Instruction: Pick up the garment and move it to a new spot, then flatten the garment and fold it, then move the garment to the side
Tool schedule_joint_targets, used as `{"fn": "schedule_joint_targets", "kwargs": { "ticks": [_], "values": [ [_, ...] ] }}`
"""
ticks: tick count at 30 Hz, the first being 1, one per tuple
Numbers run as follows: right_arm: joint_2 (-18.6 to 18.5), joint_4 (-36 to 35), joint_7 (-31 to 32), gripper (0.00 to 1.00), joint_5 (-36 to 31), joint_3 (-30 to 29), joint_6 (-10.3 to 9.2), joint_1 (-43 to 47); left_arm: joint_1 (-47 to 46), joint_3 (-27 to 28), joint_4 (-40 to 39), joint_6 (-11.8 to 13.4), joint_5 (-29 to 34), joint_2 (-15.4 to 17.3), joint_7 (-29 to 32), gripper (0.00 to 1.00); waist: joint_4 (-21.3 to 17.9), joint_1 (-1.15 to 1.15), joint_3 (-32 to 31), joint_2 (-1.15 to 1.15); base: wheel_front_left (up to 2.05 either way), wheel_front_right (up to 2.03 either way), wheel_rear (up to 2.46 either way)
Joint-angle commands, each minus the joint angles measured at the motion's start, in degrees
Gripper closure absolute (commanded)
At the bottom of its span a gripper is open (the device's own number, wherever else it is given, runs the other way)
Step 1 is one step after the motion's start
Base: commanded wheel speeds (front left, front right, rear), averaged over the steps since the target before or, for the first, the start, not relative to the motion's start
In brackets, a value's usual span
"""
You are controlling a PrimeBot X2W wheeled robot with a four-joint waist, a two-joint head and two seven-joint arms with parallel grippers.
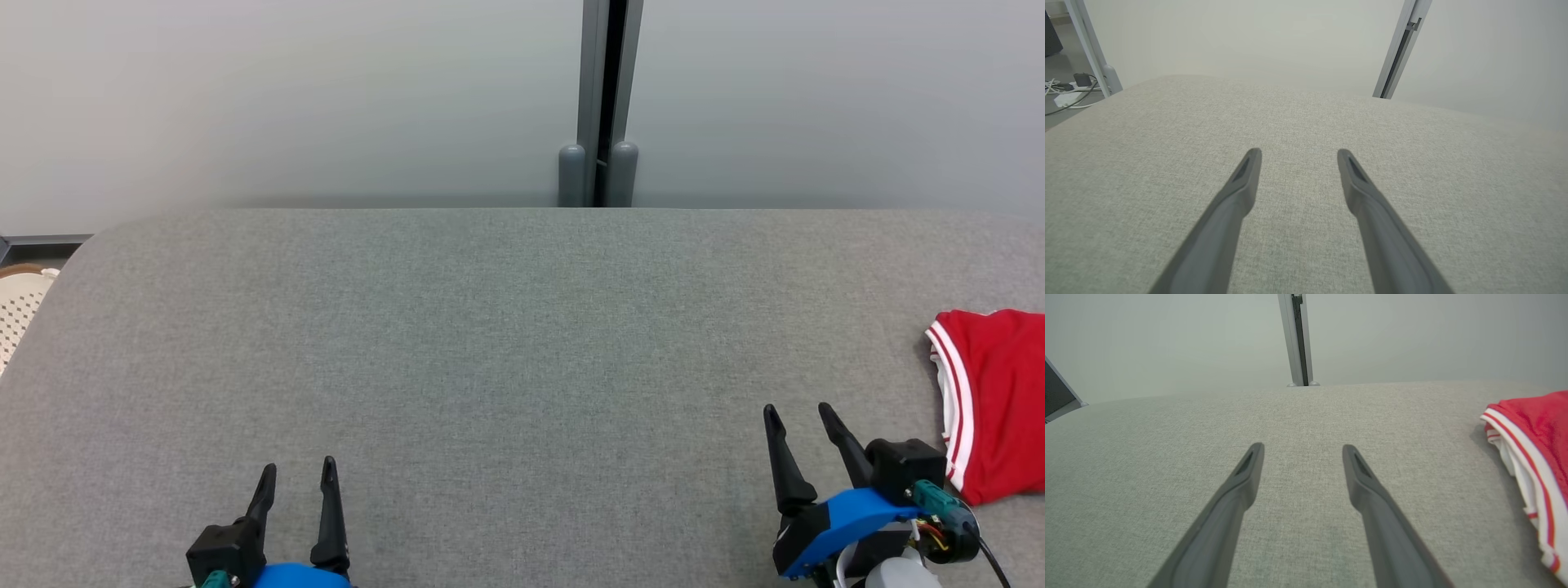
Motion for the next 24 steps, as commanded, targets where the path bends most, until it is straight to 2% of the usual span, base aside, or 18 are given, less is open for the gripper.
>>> {"fn": "schedule_joint_targets", "kwargs": {
  "ticks": [1, 2, 3, 6, 24],
  "values": [
    [-0.10, 0.03, -0.25, 0.00, 0.24, 0.12, -0.02, 0.76, 0.49, 0.25, -0.44, -0.39, -0.98, -0.02, -0.24, 0.00, 0.12, 0.01, -0.10, 0.00, 0.00, 0.00, 0.00],
    [-0.10, -0.01, -0.25, 0.00, 0.38, 0.16, -0.02, 0.76, 0.60, 0.31, -0.54, -0.58, -1.11, -0.02, -0.24, 0.00, 0.24, 0.01, -0.15, 0.00, 0.00, 0.00, 0.00],
    [0.02, 0.18, 0.03, 1.00, 0.08, 0.12, 0.00, 0.04, 0.21, 0.02, -0.17, -0.29, -1.27, -0.02, 0.04, 1.00, 0.23, 0.01, -0.16, 0.00, 0.00, 0.00, 0.00],
    [0.23, 1.44, 0.36, 1.00, 0.20, 0.10, 0.00, 0.69, 1.06, -0.04, 1.26, -0.25, -1.46, -0.04, 0.38, 1.00, 0.25, 0.01, -0.20, 0.00, 0.00, 0.00, 0.00],
    [0.16, -3.61, 5.40, 1.00, 19.89, -1.39, 0.00, 1.83, -0.67, 2.57, -1.73, -1.54, -19.99, -0.04, 5.39, 1.00, 0.25, 0.01, -0.35, 0.00, 0.00, 0.00, 0.00]
  ]
}}
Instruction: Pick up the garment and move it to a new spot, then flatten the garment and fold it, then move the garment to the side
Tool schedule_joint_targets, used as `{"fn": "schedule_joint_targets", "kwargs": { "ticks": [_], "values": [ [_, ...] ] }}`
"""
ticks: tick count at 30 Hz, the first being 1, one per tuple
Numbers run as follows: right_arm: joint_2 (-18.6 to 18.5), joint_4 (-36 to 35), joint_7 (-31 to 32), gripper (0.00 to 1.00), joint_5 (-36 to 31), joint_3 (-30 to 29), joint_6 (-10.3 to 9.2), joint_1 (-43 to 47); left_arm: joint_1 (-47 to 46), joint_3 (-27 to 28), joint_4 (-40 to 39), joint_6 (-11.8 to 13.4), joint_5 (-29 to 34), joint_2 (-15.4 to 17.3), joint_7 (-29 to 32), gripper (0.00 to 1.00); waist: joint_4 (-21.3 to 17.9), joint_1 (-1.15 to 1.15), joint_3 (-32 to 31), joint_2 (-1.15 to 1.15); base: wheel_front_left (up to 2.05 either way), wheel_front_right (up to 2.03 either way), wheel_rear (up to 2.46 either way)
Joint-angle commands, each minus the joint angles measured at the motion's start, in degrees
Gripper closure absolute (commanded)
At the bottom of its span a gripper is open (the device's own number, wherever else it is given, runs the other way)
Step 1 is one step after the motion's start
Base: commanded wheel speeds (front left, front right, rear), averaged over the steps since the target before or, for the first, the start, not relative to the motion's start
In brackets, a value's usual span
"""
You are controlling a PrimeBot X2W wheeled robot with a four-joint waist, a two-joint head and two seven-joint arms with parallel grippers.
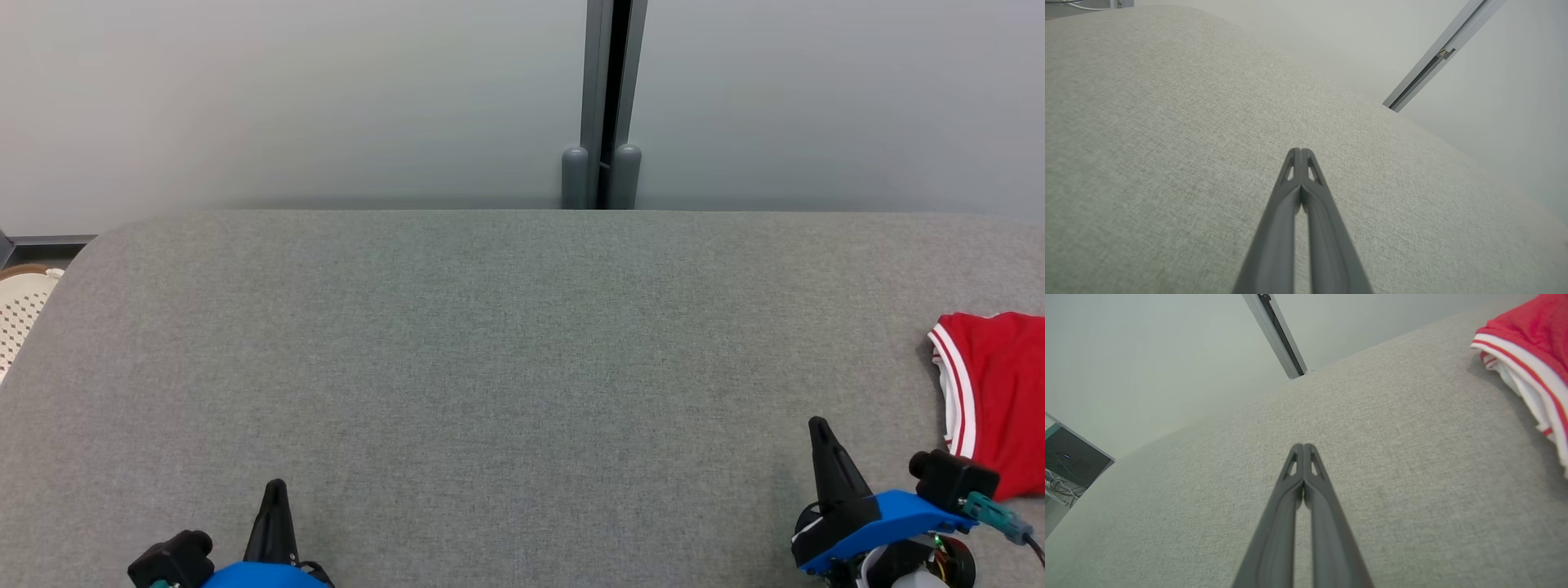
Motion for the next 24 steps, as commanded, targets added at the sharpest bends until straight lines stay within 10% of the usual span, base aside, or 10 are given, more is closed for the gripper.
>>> {"fn": "schedule_joint_targets", "kwargs": {
  "ticks": [1, 24],
  "values": [
    [-0.21, -1.77, 0.61, 1.00, 2.83, -0.22, 0.01, -0.21, -1.83, 0.71, -1.45, -0.37, -2.53, 0.03, 0.61, 1.00, 0.00, 0.00, -0.01, 0.00, 0.00, 0.00, 0.00],
    [-0.30, -7.13, 5.71, 1.00, 23.24, -1.63, 0.01, 1.15, -3.52, 3.26, -4.69, -1.69, -21.74, 0.03, 5.74, 1.00, 0.01, 0.00, -0.21, 0.00, 0.00, 0.00, 0.00]
  ]
}}
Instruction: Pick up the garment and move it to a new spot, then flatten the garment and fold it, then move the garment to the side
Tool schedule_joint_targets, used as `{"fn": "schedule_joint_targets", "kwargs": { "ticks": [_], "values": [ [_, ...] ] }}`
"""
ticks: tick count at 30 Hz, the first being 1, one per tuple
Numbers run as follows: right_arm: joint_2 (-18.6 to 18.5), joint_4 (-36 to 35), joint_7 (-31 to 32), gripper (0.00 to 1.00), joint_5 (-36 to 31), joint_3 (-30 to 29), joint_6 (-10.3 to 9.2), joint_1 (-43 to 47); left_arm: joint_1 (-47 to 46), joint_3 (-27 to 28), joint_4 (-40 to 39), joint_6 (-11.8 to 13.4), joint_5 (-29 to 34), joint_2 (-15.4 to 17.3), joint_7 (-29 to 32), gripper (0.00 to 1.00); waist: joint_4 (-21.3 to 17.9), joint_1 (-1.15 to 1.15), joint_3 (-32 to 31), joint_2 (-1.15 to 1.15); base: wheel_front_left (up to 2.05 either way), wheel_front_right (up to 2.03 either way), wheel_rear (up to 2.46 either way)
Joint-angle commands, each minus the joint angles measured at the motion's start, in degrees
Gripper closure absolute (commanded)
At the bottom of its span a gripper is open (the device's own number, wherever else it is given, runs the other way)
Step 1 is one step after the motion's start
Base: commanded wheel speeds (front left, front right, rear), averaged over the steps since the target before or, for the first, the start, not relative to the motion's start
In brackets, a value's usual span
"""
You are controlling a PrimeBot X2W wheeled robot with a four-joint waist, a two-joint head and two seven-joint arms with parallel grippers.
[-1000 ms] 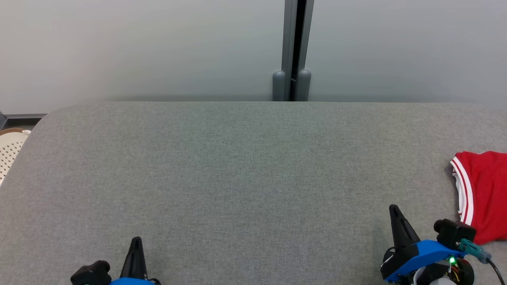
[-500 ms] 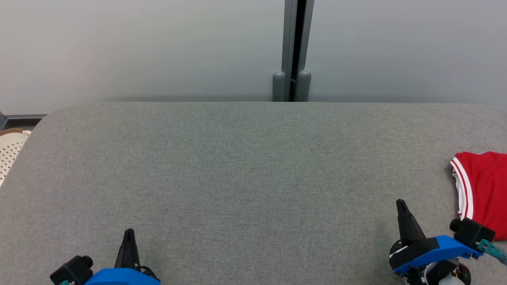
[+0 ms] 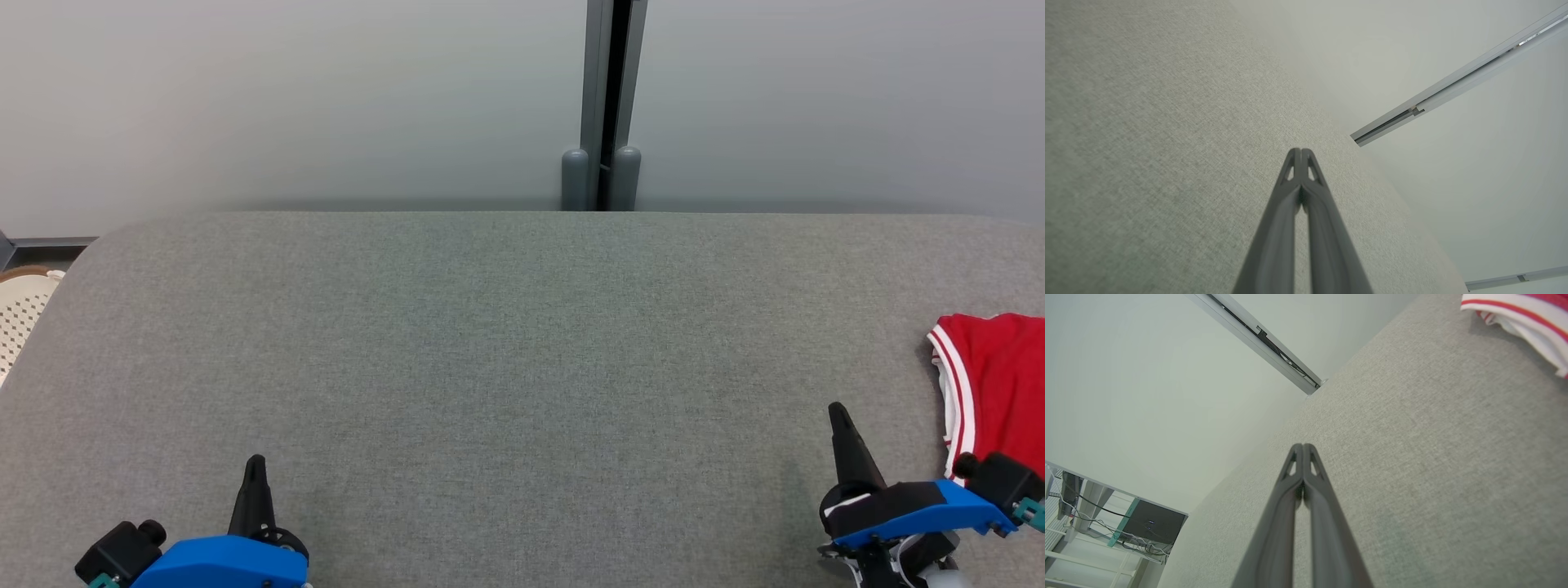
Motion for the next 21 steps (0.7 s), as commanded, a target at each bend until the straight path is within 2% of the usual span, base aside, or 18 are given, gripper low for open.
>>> {"fn": "schedule_joint_targets", "kwargs": {
  "ticks": [1, 21],
  "values": [
    [-0.29, -1.50, 0.52, 1.00, 2.39, -0.27, 0.01, 0.07, -1.76, 0.39, -1.22, -0.30, -2.16, 0.03, 0.53, 1.00, 0.00, 0.00, -0.02, 0.00, 0.00, 0.00, 0.00],
    [-0.35, -4.80, 3.78, 1.00, 15.23, -1.23, 0.01, 0.86, -2.84, 2.04, -3.20, -1.17, -14.27, 0.03, 3.81, 1.00, 0.01, 0.00, -0.17, 0.00, 0.00, 0.00, 0.00]
  ]
}}
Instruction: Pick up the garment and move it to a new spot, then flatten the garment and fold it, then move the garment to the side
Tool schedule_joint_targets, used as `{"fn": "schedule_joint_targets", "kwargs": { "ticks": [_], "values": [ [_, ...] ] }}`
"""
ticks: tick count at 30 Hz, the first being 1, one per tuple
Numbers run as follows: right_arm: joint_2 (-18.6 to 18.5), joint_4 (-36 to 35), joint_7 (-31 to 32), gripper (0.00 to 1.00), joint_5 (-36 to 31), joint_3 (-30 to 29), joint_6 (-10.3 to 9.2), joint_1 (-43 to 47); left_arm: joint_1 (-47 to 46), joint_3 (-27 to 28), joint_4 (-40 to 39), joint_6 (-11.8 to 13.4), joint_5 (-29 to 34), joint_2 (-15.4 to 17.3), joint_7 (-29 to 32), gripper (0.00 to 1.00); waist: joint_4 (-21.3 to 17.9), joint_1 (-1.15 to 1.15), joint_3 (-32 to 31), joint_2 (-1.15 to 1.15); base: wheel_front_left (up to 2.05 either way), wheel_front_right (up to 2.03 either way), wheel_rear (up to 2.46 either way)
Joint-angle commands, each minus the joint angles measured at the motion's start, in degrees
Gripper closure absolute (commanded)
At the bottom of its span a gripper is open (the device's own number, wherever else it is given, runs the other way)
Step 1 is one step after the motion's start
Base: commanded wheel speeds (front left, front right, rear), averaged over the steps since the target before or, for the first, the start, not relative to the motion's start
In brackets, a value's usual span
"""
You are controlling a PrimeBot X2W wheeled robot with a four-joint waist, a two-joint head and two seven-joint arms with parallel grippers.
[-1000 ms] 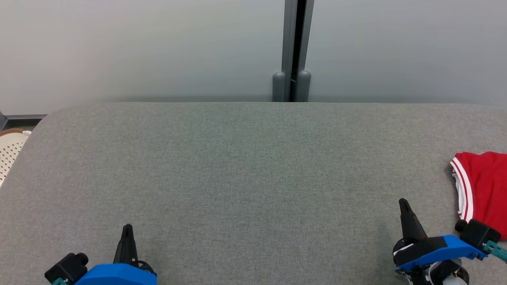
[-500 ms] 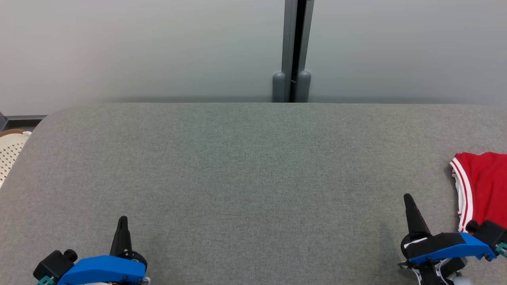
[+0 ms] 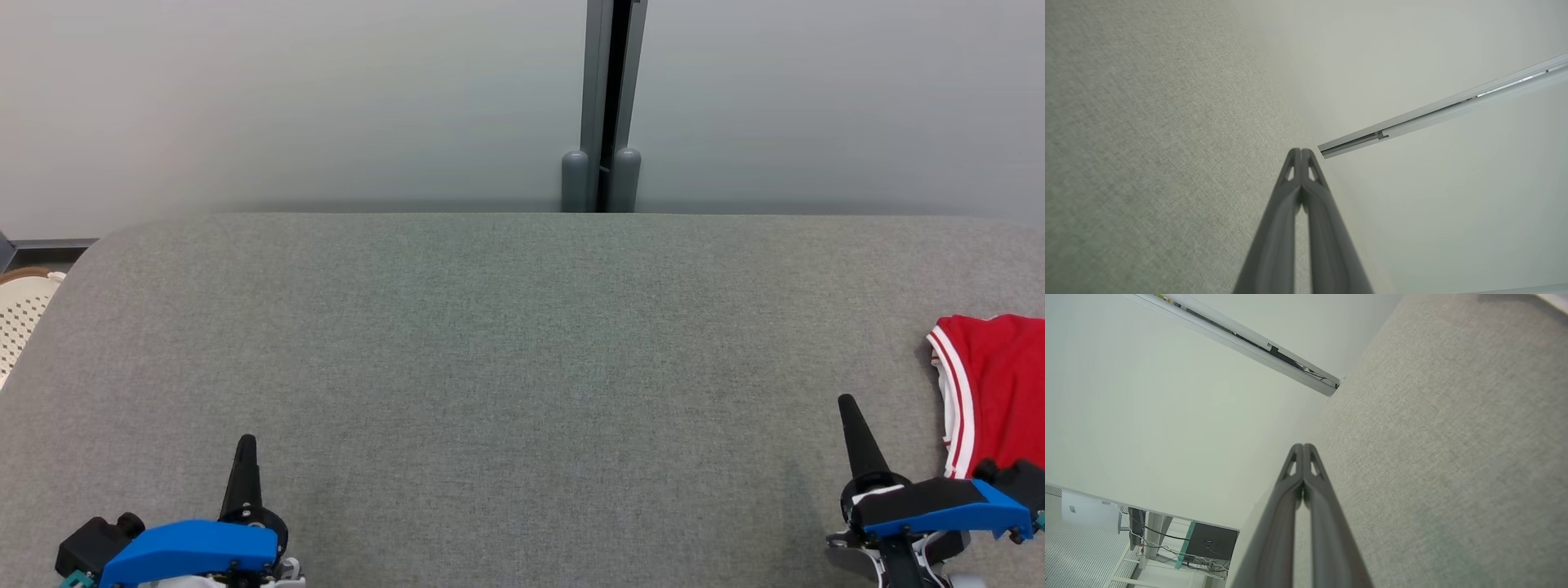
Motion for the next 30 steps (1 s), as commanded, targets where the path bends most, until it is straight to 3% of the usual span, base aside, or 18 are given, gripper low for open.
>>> {"fn": "schedule_joint_targets", "kwargs": {
  "ticks": [1, 30],
  "values": [
    [-0.32, -1.10, 0.30, 1.00, 1.49, -0.26, 0.02, -0.01, -1.70, 0.27, -0.92, -0.36, -1.41, 0.03, 0.38, 1.00, 0.00, 0.00, -0.01, 0.00, 0.00, 0.00, 0.00],
    [-0.40, -5.05, 4.35, 1.00, 17.13, -1.36, 0.02, 1.18, -2.78, 2.32, -3.30, -1.41, -16.08, 0.02, 4.41, 1.00, 0.01, 0.00, -0.25, 0.00, 0.00, 0.00, 0.00]
  ]
}}
